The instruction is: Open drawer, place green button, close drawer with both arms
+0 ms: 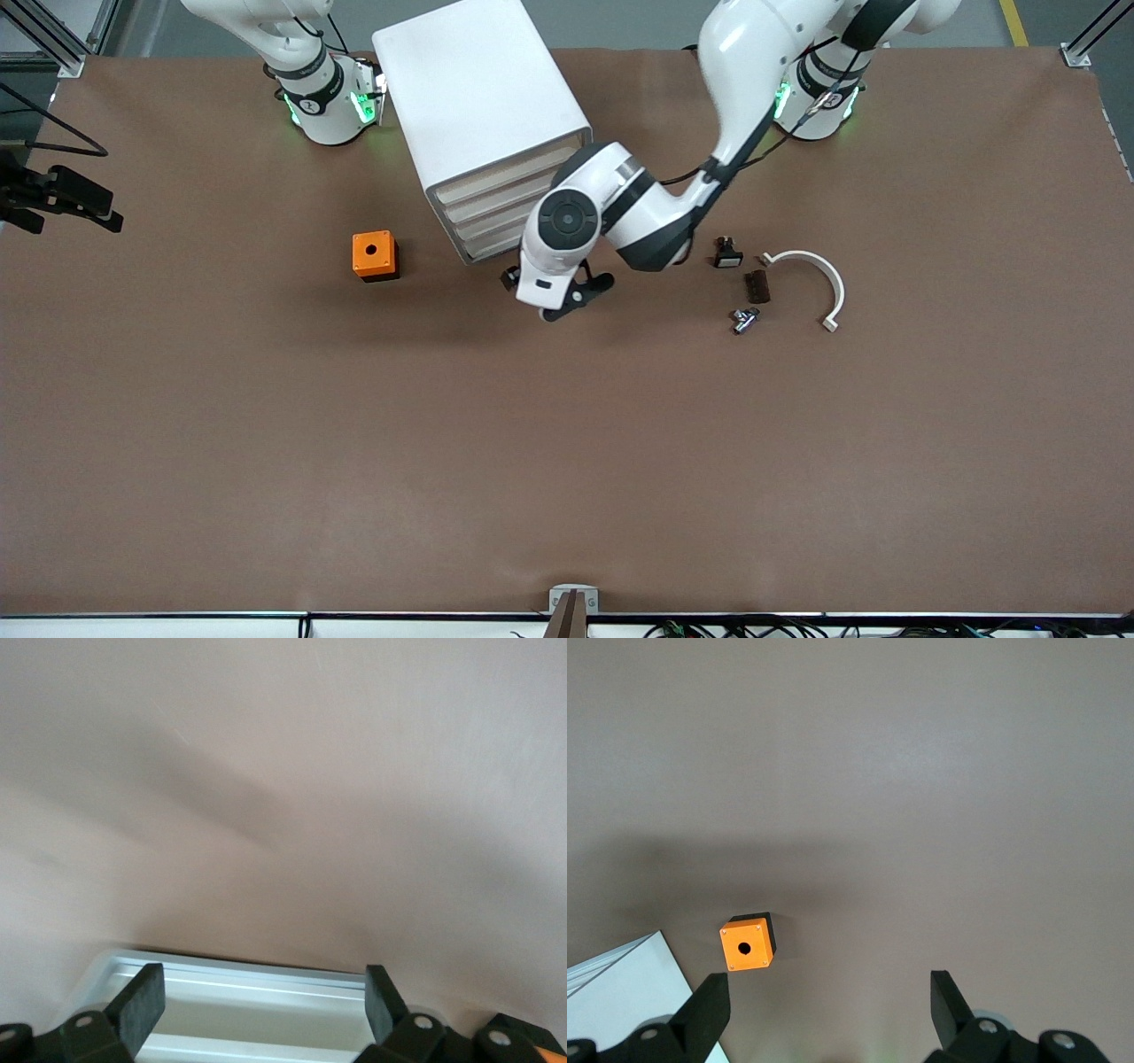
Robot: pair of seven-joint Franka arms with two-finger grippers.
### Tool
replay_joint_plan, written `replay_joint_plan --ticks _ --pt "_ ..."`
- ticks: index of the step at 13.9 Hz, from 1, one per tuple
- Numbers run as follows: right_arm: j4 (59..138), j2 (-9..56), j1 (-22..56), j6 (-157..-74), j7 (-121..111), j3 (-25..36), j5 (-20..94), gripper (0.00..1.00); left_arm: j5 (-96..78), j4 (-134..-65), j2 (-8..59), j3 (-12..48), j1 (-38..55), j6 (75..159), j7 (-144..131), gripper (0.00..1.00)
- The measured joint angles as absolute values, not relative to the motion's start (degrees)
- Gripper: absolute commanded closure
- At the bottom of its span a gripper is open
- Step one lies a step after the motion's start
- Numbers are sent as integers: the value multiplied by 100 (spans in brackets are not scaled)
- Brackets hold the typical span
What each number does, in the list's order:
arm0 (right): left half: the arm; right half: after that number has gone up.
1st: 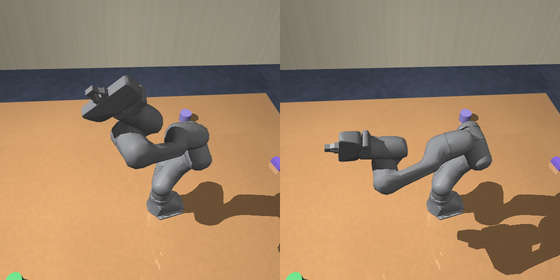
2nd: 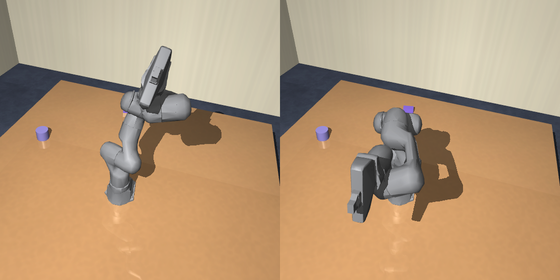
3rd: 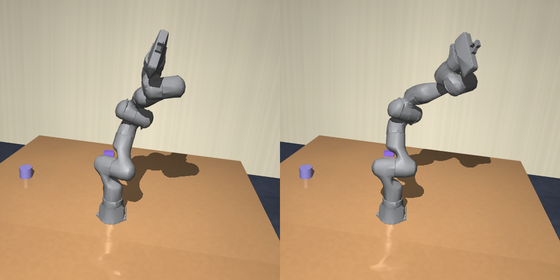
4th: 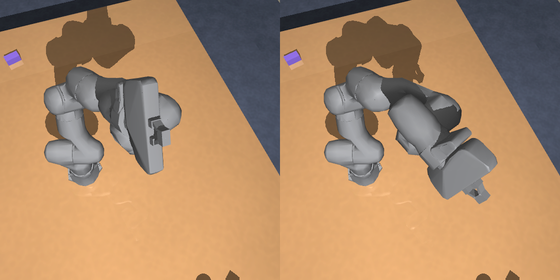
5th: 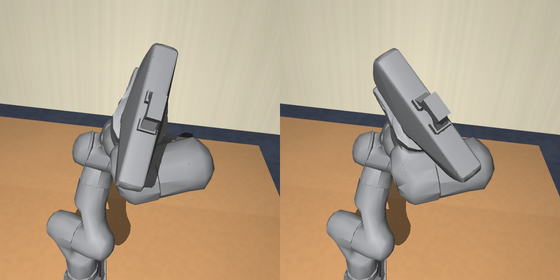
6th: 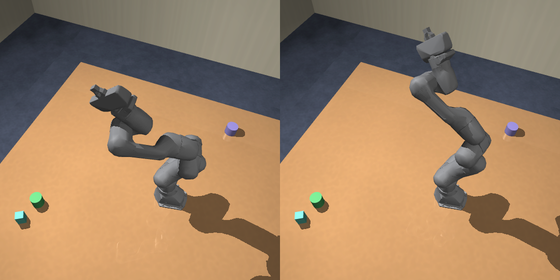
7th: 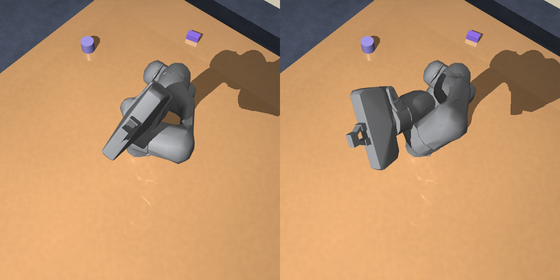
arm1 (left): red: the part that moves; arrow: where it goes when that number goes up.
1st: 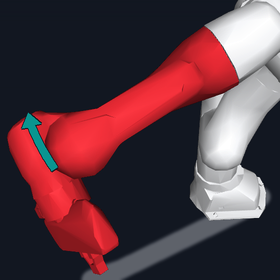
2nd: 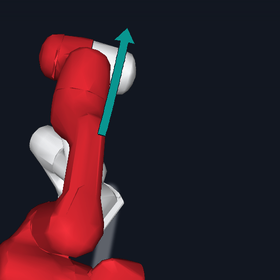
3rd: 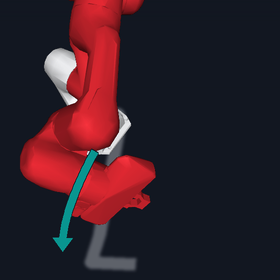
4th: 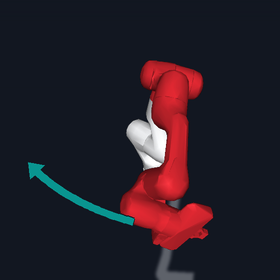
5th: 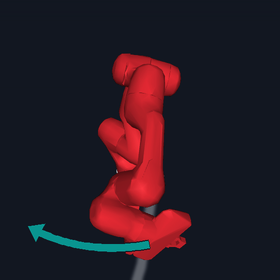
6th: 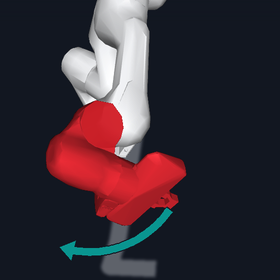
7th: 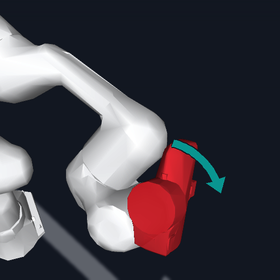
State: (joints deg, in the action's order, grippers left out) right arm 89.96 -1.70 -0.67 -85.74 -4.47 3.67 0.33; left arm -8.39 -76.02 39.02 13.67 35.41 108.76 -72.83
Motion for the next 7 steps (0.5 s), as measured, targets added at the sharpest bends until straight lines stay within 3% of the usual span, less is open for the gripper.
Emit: replay_joint_plan --ticks 7 --pt "9061 -192 -93 -8609 -464 378 33 0 -506 -7557 2230 1331 1915 8722 -4908 1"
